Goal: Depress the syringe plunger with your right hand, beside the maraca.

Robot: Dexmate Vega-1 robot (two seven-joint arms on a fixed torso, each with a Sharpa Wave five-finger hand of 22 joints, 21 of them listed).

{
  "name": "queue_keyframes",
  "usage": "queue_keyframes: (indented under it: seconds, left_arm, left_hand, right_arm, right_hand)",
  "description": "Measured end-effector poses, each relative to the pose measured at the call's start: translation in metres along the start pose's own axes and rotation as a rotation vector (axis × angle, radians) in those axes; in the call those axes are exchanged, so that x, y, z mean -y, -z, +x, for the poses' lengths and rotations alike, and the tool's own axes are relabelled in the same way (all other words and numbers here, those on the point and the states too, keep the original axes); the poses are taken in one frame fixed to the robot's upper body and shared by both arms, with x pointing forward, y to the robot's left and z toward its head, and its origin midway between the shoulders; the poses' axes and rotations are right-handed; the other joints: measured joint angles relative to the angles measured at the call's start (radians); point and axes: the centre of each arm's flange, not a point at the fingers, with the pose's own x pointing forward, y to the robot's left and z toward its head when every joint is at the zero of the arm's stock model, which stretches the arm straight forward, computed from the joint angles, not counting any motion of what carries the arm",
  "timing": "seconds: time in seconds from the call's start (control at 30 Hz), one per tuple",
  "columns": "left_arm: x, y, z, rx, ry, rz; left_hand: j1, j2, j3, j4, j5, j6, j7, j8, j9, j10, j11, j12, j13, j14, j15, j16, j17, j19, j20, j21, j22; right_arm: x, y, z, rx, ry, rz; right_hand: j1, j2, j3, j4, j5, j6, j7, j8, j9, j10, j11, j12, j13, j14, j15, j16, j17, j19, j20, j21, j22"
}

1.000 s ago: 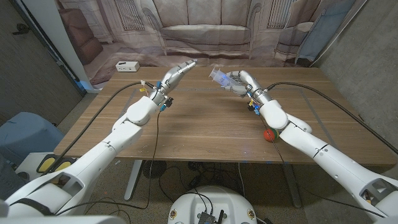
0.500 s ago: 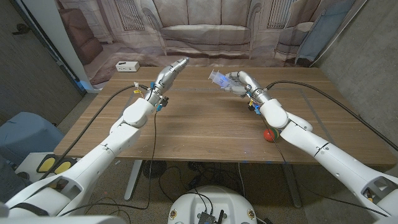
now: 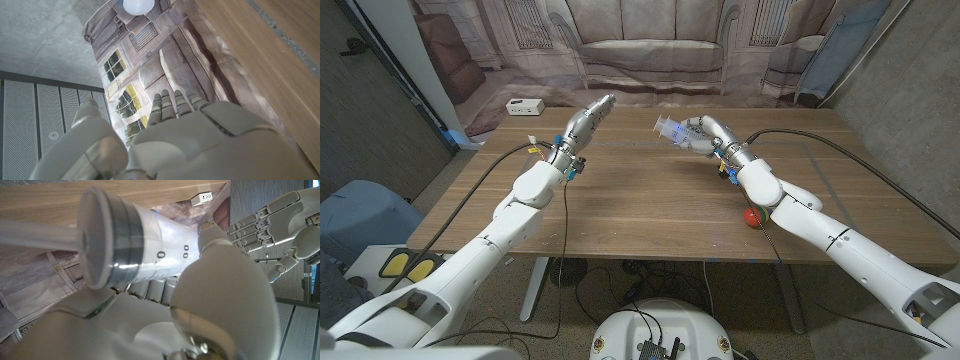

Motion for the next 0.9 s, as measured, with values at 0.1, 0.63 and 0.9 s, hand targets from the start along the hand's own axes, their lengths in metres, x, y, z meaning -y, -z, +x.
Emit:
queue_keyframes:
  seconds: [0.1, 0.63, 0.9]
  left_arm:
    - [-0.002, 0.001, -0.003, -0.003, -0.005, -0.005]
    - [-0.006, 0.008, -0.014, -0.03, -0.065, -0.038]
    - [-0.008, 0.012, -0.019, -0.042, -0.09, -0.045]
  left_hand:
    - [0.0, 0.0, 0.0, 0.0, 0.0, 0.0, 0.0, 0.0, 0.0, 0.0, 0.0, 0.0, 0.0, 0.0, 0.0, 0.0, 0.0, 0.0, 0.0, 0.0, 0.0]
    - [0.006, -0.006, 0.0, 0.0, 0.0, -0.003, 0.004, 0.005, 0.0, -0.004, 0.004, 0.0, 0.0, -0.006, 0.006, 0.0, 0.0, 0.0, 0.0, 0.0, 0.0]
    - [0.005, -0.006, 0.0, 0.0, 0.0, -0.003, 0.004, 0.005, 0.0, -0.004, 0.004, 0.0, 0.0, -0.006, 0.006, 0.0, 0.0, 0.0, 0.0, 0.0, 0.0]
  right_arm:
    - [-0.001, 0.0, 0.0, 0.0, -0.003, -0.015]
    - [-0.004, -0.001, 0.0, 0.001, -0.033, -0.117]
    - [-0.007, -0.001, 0.0, 0.003, -0.036, -0.145]
  right_hand:
    - [0.0, 0.0, 0.0, 0.0, 0.0, 0.0, 0.0, 0.003, 0.0, 0.0, 0.0, 0.0, 0.0, 0.001, -0.002, -0.007, 0.0, 0.0, 0.0, 0.0, 0.0]
    - [0.0, 0.0, 0.0, 0.0, 0.0, 0.0, 0.0, 0.003, -0.004, 0.0, 0.0, -0.003, 0.0, 0.002, -0.002, -0.012, 0.0, -0.005, 0.005, 0.007, 0.0]
    - [0.0, 0.0, 0.0, 0.0, 0.0, 0.0, 0.0, 0.003, -0.004, 0.0, 0.0, -0.005, 0.0, 0.002, -0.002, -0.012, 0.004, -0.011, 0.011, 0.008, 0.0]
